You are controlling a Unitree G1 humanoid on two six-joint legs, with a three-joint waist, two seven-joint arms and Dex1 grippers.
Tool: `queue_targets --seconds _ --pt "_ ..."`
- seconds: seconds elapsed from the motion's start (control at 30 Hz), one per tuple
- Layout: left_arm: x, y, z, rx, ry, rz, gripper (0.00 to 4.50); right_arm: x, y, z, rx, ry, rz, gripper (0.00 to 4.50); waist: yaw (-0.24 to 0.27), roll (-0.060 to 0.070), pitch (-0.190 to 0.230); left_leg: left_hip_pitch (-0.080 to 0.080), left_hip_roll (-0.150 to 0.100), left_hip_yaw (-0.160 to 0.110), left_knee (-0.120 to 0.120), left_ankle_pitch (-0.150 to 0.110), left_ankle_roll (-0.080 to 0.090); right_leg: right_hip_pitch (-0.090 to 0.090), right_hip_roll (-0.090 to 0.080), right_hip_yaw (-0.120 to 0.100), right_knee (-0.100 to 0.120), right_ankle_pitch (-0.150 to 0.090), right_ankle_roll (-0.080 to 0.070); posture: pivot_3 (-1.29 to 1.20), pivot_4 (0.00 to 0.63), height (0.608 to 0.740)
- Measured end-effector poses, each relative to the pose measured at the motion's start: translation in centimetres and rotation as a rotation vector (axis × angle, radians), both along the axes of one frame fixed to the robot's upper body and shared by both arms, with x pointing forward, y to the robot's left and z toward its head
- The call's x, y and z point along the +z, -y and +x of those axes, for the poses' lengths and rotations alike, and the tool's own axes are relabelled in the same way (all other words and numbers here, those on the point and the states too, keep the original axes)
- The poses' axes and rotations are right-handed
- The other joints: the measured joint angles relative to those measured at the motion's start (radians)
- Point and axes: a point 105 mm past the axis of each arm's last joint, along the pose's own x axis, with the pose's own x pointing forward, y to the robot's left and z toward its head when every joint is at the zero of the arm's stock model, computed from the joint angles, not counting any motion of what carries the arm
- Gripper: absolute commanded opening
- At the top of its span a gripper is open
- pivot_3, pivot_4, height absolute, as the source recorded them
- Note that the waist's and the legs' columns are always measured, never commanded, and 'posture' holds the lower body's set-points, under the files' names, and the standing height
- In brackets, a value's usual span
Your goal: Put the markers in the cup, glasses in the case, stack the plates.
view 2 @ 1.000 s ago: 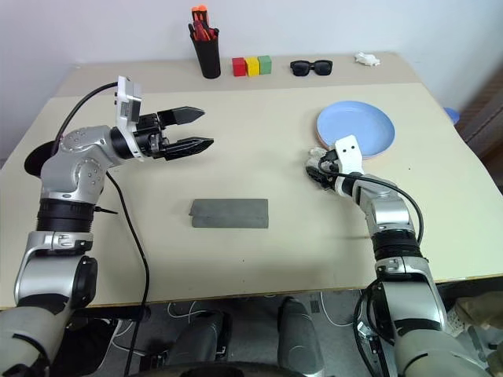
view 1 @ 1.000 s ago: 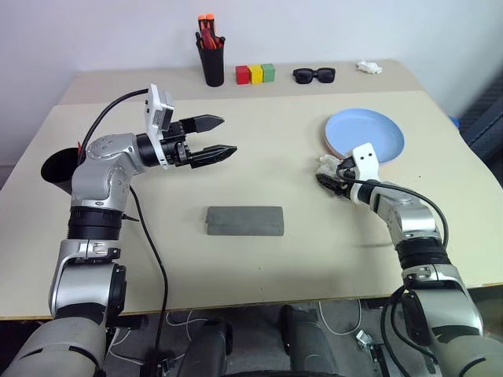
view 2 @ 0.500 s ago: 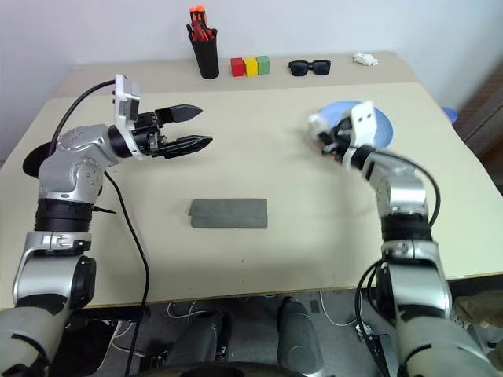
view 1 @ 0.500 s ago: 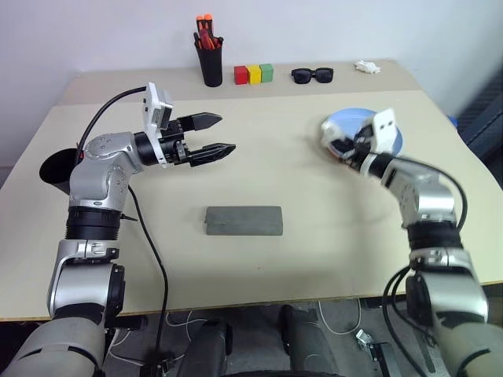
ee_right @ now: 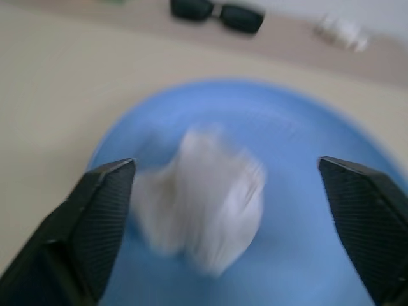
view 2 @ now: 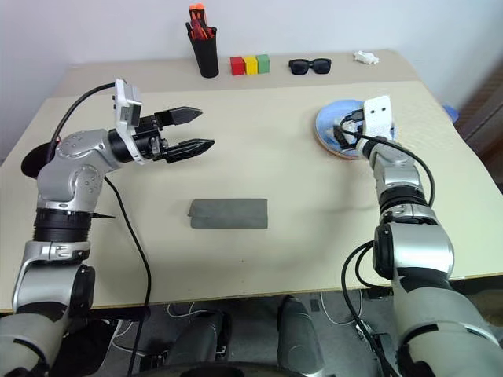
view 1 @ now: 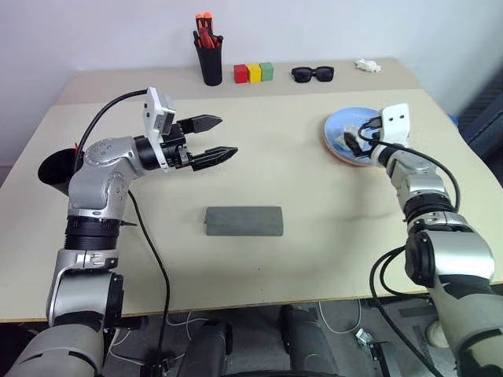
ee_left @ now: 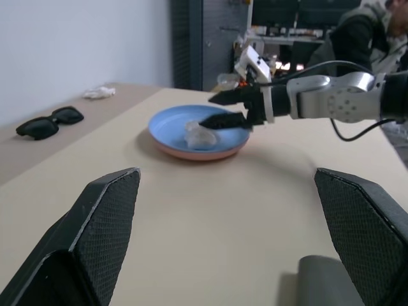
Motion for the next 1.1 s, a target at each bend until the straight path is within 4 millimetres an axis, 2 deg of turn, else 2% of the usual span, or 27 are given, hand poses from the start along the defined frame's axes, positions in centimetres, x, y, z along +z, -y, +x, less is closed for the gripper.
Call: queue_targets --seconds 0.07,0.1,0.17,0.23,0.37,0.5,0.6,0.7,0.87,1.1 --pt "0.2 0.3 -0.6 -0.008 -0.005 -0.015 4.50 2.2 0.1 -0.4 0.042 0.090 0.031 4.43 0.001 0.000 0.000 0.000 0.000 0.000 0.000 0.000 0.000 0.000 0.000 0.000 0.000 0.000 0.000 0.00 0.150 0.740" --pt "0.1 0.4 -1.0 -0.019 -0.012 -0.025 4.50 3.5 -0.4 -0.9 0.114 0.147 0.060 4.43 0.002 0.000 0.000 0.000 0.000 0.000 0.000 0.000 0.000 0.000 0.000 0.000 0.000 0.000 0.000 0.00 0.150 0.740" --pt "-0.1 0.4 -1.9 -0.035 -0.042 -0.054 4.50 5.0 -2.8 -3.5 0.352 0.231 0.106 4.43 0.003 0.000 0.000 0.001 0.001 -0.002 -0.001 -0.001 0.001 0.001 0.001 -0.001 0.002 0.000 0.000 0.00 0.150 0.740" --pt "-0.7 0.2 -2.7 -0.035 -0.071 -0.069 4.50 4.6 -5.5 -6.9 0.602 0.217 0.175 4.43 0.004 0.000 0.000 0.000 0.001 -0.002 0.000 -0.001 0.001 0.001 0.001 -0.001 0.002 0.000 0.000 0.00 0.150 0.740" --pt "-0.9 1.0 -4.4 -0.062 -0.088 -0.084 4.50 2.9 -8.7 -13.0 0.918 0.068 0.182 4.43 0.014 0.000 0.000 0.002 0.000 -0.002 0.002 -0.001 0.001 0.004 0.000 -0.001 0.000 0.000 0.000 0.00 0.150 0.740" --pt "-2.1 1.0 -5.6 -0.065 -0.120 -0.075 4.50 2.5 -10.6 -16.8 1.082 -0.005 0.122 4.43 0.012 0.000 0.000 0.005 0.001 -0.002 0.003 -0.001 0.001 0.007 0.000 -0.001 0.000 -0.001 0.000 0.00 0.150 0.740" --pt "-3.8 -0.1 -6.4 -0.041 -0.168 -0.039 4.50 1.8 -11.0 -17.8 1.086 -0.024 0.083 4.43 0.007 0.000 0.000 0.006 0.001 -0.001 0.002 -0.001 0.001 0.007 0.001 -0.001 0.000 -0.001 0.000 0.00 0.150 0.740" --pt "-5.3 -1.8 -6.9 0.005 -0.199 -0.009 4.50 0.5 -10.6 -18.4 1.066 -0.078 0.063 4.43 0.012 0.000 0.000 0.004 0.001 -0.001 0.003 -0.001 0.001 0.006 0.001 -0.001 0.000 -0.001 0.000 0.00 0.150 0.740" --pt "-6.9 -3.0 -7.7 0.039 -0.214 0.025 4.50 0.3 -9.9 -18.7 1.044 -0.102 0.039 4.43 0.035 0.000 -0.001 0.004 0.001 -0.001 0.003 -0.001 0.001 0.007 0.000 -0.001 -0.001 -0.002 -0.002 0.00 0.150 0.740" --pt "-7.4 -4.5 -7.7 0.072 -0.189 0.006 4.50 0.2 -9.3 -18.9 1.023 -0.116 0.026 4.43 0.038 0.000 -0.001 0.004 0.001 -0.001 0.004 -0.001 0.001 0.007 0.000 -0.001 -0.001 -0.002 -0.003 0.00 0.150 0.740"
